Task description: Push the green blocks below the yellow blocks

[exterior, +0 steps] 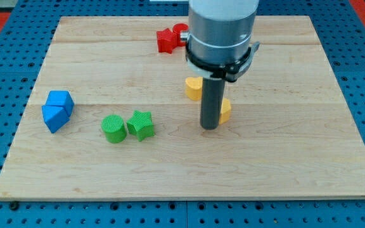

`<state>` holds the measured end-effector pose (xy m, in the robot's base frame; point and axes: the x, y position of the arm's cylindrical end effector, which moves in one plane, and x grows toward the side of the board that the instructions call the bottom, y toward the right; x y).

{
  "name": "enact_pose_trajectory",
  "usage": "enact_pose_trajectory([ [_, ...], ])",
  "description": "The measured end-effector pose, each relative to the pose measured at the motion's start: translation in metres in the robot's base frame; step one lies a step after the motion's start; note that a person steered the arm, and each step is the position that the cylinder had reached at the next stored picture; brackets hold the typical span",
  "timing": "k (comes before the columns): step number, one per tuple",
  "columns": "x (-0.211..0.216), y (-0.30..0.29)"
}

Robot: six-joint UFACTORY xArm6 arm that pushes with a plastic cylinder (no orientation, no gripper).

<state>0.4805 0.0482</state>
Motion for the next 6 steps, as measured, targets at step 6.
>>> enact_pose_trajectory([
  [6,-0.040,-0.062],
])
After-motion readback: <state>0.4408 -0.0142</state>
